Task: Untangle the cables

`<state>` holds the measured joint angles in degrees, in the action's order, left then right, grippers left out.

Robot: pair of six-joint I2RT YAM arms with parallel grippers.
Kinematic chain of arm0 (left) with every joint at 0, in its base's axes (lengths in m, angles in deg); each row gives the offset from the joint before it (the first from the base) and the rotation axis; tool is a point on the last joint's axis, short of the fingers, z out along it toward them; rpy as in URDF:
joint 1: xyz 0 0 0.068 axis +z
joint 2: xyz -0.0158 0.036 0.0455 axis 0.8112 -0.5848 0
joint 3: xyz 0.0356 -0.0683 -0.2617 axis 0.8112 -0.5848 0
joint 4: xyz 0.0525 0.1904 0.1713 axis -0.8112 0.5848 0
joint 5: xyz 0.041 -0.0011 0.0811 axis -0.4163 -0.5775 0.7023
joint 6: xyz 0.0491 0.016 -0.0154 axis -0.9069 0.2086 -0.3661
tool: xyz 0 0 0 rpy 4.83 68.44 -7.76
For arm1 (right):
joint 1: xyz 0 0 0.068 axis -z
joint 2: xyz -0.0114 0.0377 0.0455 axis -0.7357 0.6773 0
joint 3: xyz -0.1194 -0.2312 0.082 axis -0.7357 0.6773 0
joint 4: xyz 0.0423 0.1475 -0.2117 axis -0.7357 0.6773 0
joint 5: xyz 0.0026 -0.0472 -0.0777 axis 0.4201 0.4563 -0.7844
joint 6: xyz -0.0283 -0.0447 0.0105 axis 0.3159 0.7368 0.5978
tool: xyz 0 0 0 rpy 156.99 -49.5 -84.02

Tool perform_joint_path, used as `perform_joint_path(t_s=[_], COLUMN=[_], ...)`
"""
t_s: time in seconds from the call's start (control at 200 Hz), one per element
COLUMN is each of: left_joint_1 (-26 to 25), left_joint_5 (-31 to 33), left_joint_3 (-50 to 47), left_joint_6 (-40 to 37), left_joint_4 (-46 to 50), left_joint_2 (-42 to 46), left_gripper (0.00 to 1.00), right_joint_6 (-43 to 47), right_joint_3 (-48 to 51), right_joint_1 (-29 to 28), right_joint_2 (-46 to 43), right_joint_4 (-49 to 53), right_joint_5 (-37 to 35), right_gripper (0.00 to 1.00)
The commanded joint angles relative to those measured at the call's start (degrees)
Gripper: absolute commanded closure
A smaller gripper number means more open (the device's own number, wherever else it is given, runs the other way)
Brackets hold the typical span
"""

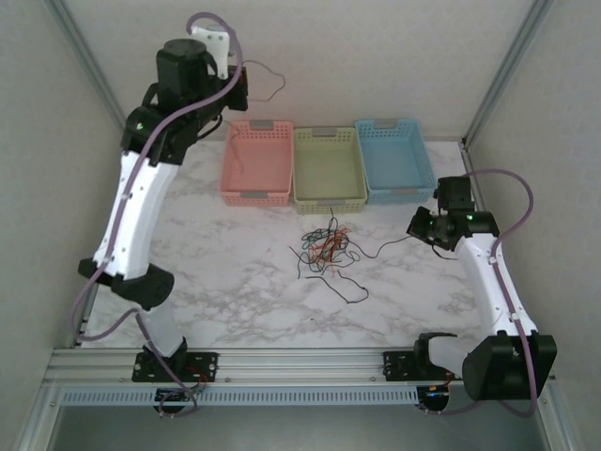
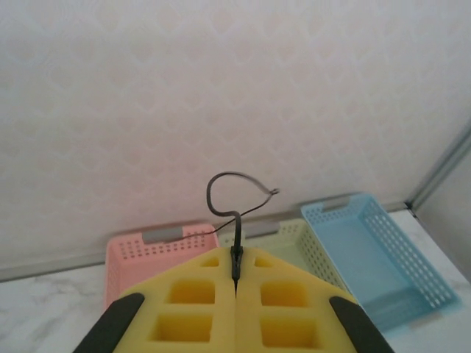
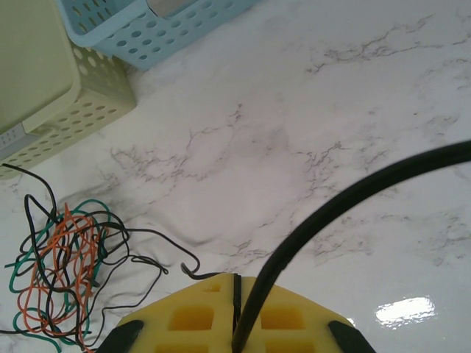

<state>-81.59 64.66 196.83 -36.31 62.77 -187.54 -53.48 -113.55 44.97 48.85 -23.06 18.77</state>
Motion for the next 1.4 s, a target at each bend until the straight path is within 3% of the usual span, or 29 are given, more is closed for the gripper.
perform_joint_path(t_s=[0.0, 0.34, 0.846, 1.001, 1.101, 1.236, 1.397], left_joint_1=[2.66, 7.20, 7.69, 8.20, 8.69, 8.74, 9.00], left_joint_5=[-1.40, -4.96, -10.22, -10.87, -11.54, -11.28, -14.63], left_joint_3=[2.15, 5.58, -24.12, -22.46, -19.88, -15.85, -17.32], left_joint_6=[1.54, 5.85, 11.53, 12.75, 13.33, 13.14, 13.46], left_joint_4=[-7.02, -5.28, -15.76, -13.34, -11.15, -4.28, -2.49], left_joint_2=[-4.97, -21.27, -19.91, -23.80, -26.29, -29.57, -28.31], left_gripper=[1.00, 1.00, 1.00, 0.94, 0.80, 0.75, 0.61], right_joint_6=[0.47, 0.87, 0.67, 0.88, 0.83, 0.95, 0.94], right_joint_3=[0.69, 0.32, 1.48, 1.14, 0.72, 0.37, 0.52], right_joint_1=[-0.15, -0.15, -0.15, -0.15, -0.16, -0.13, -0.16], right_joint_2=[-1.58, -1.67, -1.68, -2.27, -2.02, -2.01, -1.94], right_joint_4=[0.35, 0.86, -0.15, 0.27, 0.51, 0.76, 0.57], right_joint_5=[1.09, 1.03, 1.86, 1.86, 1.88, 2.00, 2.16], right_gripper=[1.00, 1.00, 1.00, 1.00, 1.00, 1.00, 1.00])
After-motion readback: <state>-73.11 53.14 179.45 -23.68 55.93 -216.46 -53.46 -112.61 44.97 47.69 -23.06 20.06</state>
